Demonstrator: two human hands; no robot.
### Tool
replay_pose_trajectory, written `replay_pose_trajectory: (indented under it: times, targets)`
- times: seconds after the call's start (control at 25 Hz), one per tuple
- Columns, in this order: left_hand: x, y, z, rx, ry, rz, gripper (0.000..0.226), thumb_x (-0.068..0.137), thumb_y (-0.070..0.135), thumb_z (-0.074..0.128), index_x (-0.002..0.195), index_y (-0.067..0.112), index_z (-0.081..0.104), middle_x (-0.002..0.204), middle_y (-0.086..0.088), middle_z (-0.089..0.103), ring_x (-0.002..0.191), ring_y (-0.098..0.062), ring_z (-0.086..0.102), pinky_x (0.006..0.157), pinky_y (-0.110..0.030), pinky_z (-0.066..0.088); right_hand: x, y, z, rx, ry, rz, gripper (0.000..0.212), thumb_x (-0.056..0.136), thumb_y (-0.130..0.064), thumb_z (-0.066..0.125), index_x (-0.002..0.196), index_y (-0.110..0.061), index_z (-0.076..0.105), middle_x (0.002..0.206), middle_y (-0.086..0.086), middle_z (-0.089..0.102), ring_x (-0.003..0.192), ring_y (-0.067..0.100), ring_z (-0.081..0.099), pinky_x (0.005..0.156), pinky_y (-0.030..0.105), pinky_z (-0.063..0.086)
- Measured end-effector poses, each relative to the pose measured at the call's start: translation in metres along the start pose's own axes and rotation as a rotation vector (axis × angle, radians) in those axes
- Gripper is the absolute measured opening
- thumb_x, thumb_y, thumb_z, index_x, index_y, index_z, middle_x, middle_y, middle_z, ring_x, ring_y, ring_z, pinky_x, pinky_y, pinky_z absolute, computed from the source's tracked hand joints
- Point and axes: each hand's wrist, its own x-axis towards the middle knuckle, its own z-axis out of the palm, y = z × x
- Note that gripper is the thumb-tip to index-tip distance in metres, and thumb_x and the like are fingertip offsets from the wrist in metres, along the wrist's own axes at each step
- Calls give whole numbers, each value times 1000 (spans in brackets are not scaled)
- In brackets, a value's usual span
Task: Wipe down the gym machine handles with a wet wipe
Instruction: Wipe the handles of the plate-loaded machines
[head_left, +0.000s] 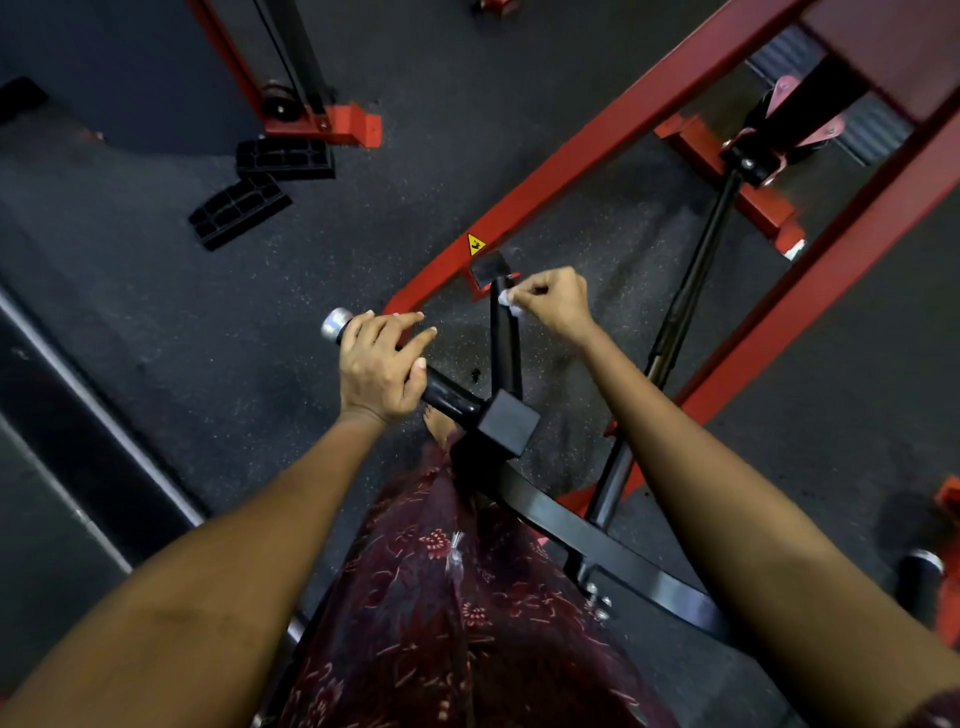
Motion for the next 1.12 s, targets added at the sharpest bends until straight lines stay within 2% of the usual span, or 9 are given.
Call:
replay_pose_trajectory:
  times: [0.12, 0.2, 0.28, 0.32, 0.4, 0.56, 0.84, 1.0, 1.12]
  targets:
    - [0, -1, -1, -4, -7, -1, 46, 85, 29, 33, 92, 11, 74, 102, -9, 68, 89, -23, 56, 91, -41, 35, 3, 9, -14, 151, -126, 136, 11, 74, -7, 74, 65, -13, 72, 67, 1, 69, 58, 3, 60, 63, 19, 53]
    - [0, -1, -1, -9, -17, 0, 46, 86, 29, 33, 93, 11, 74, 103, -9, 68, 90, -23, 55, 91, -41, 35, 15, 15, -6, 271, -21, 222, 12, 75, -7, 73, 67, -15, 71, 69, 4, 67, 56, 6, 56, 60, 22, 49]
    - [0, 0, -1, 0, -17, -2, 46, 86, 29, 32, 93, 11, 74, 103, -9, 68, 91, -21, 53, 92, -41, 34, 20, 18, 11, 439, 59, 306, 5, 79, -3, 69, 80, -7, 72, 69, 5, 64, 55, 7, 53, 56, 20, 44]
    - [0, 0, -1, 2, -18, -4, 47, 86, 30, 32, 93, 11, 74, 102, -9, 68, 91, -21, 52, 92, -41, 34, 17, 20, 18, 514, 83, 329, 10, 81, 1, 66, 89, 0, 71, 67, 3, 64, 52, 6, 54, 53, 18, 44]
    - [0, 0, 0, 6, -18, -12, 47, 86, 30, 31, 93, 11, 74, 102, -9, 68, 91, -21, 51, 93, -40, 33, 5, 30, 23, 582, 66, 330, 19, 83, 9, 58, 100, 8, 66, 64, -3, 67, 51, 1, 58, 52, 14, 47]
    - [-1, 1, 0, 6, -12, -17, 48, 87, 30, 31, 93, 11, 74, 103, -9, 68, 91, -22, 53, 93, -40, 33, -13, 50, 9, 641, -103, 353, 26, 83, 14, 53, 106, 9, 63, 77, 2, 71, 64, 5, 65, 66, 17, 55]
    - [-1, 1, -1, 15, -26, -20, 47, 87, 30, 31, 94, 11, 74, 104, -10, 68, 91, -22, 52, 94, -40, 33, 4, 33, 40, 832, 112, 455, 29, 86, 11, 52, 114, 10, 59, 68, 3, 64, 48, 2, 58, 44, 13, 45]
    - [-1, 2, -1, 15, -27, -28, 48, 87, 30, 30, 94, 11, 74, 104, -10, 68, 91, -22, 51, 94, -40, 33, -21, 41, 40, 883, 98, 474, 28, 86, 12, 53, 113, 10, 59, 77, 6, 67, 55, 4, 63, 51, 13, 49]
    - [-2, 1, -1, 12, -30, -30, 48, 87, 30, 31, 94, 11, 74, 106, -10, 67, 91, -22, 51, 95, -40, 32, -41, 45, 40, 939, 86, 459, 27, 86, 12, 52, 112, 12, 58, 64, -2, 70, 56, 4, 65, 54, 14, 52]
